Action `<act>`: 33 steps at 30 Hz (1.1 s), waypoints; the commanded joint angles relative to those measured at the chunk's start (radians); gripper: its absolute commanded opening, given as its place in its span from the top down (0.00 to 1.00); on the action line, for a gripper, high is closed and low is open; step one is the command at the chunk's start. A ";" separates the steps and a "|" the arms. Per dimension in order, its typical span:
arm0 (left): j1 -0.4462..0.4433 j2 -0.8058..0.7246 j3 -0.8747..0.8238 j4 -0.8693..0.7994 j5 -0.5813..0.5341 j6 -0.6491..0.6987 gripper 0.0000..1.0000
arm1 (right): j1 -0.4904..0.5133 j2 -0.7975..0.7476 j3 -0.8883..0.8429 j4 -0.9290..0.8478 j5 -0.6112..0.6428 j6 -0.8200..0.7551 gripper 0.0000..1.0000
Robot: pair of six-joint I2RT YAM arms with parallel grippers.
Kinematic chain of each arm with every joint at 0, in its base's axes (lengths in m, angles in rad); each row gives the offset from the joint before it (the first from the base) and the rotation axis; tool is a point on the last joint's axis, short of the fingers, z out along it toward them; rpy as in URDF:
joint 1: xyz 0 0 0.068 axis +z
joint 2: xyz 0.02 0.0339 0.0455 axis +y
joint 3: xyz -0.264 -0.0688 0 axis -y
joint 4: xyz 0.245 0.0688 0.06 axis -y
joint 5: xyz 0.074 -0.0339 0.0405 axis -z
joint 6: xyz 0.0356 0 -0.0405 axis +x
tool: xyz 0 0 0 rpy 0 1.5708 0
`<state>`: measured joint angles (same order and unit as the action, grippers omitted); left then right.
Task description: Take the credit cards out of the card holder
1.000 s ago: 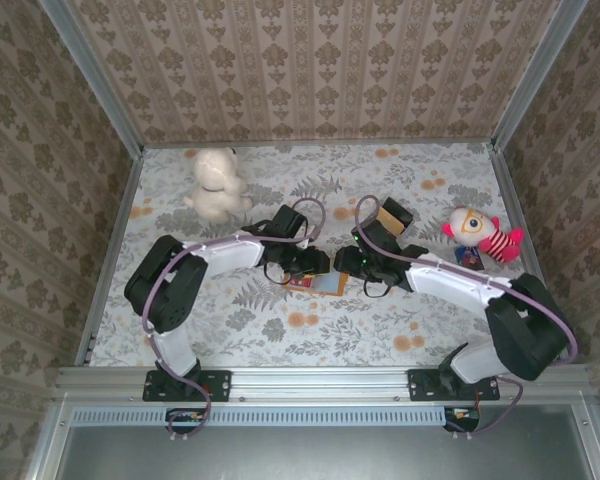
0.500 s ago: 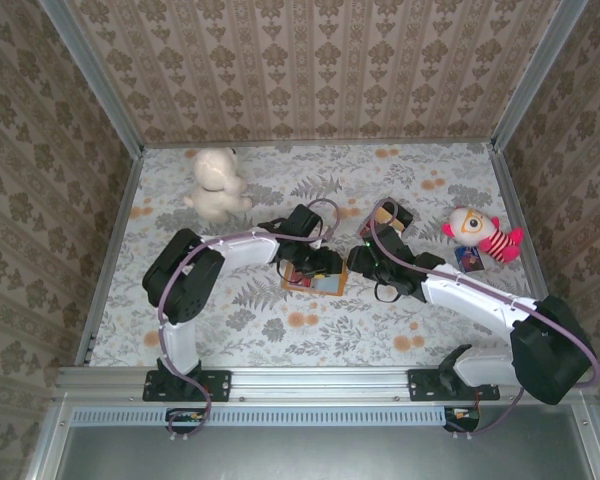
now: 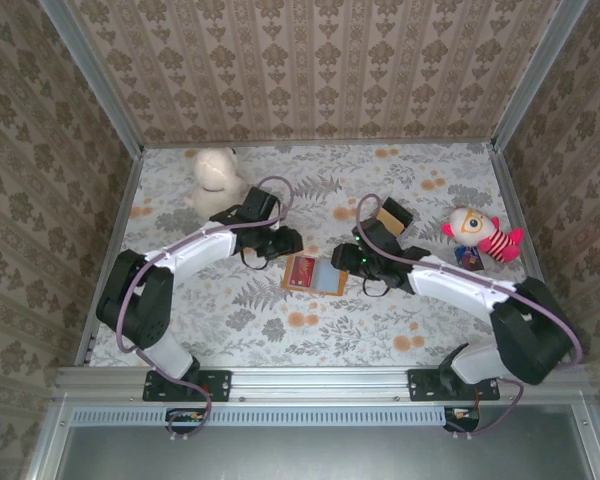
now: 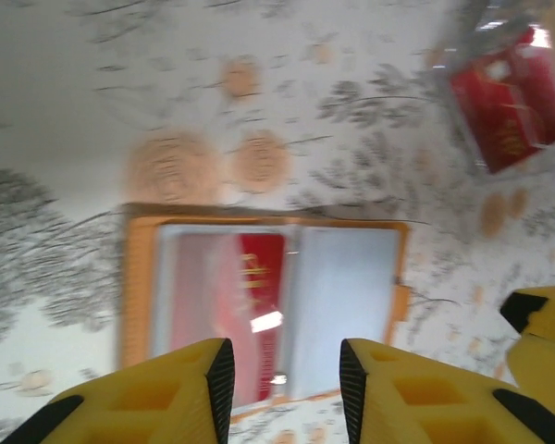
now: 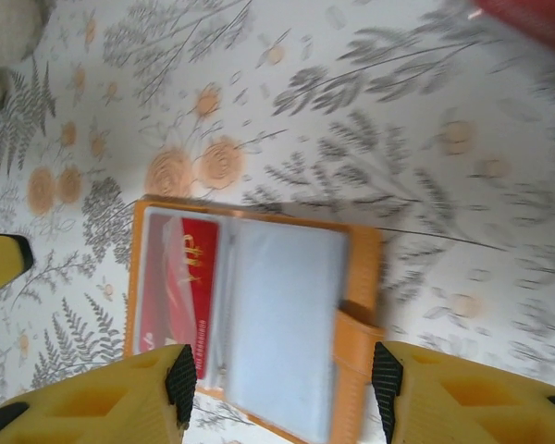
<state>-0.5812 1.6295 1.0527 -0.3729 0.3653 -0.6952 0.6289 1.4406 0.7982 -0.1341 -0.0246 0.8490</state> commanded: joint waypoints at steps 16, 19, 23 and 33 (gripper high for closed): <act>0.009 0.099 -0.031 0.012 0.043 0.018 0.82 | 0.038 0.335 0.200 0.106 -0.163 0.138 0.68; 0.007 0.114 -0.027 0.014 0.044 0.020 0.83 | 0.038 0.353 0.210 0.096 -0.157 0.138 0.72; 0.007 0.128 -0.026 0.017 0.048 0.019 0.85 | 0.038 0.379 0.232 0.071 -0.164 0.131 0.79; 0.005 0.163 -0.024 0.020 0.052 0.019 0.87 | 0.038 0.407 0.249 0.021 -0.143 0.123 0.79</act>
<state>-0.5697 1.7798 1.0130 -0.3515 0.3992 -0.6914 0.6594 1.8248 1.0203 -0.0708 -0.1730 0.9730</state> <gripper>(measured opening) 0.127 0.209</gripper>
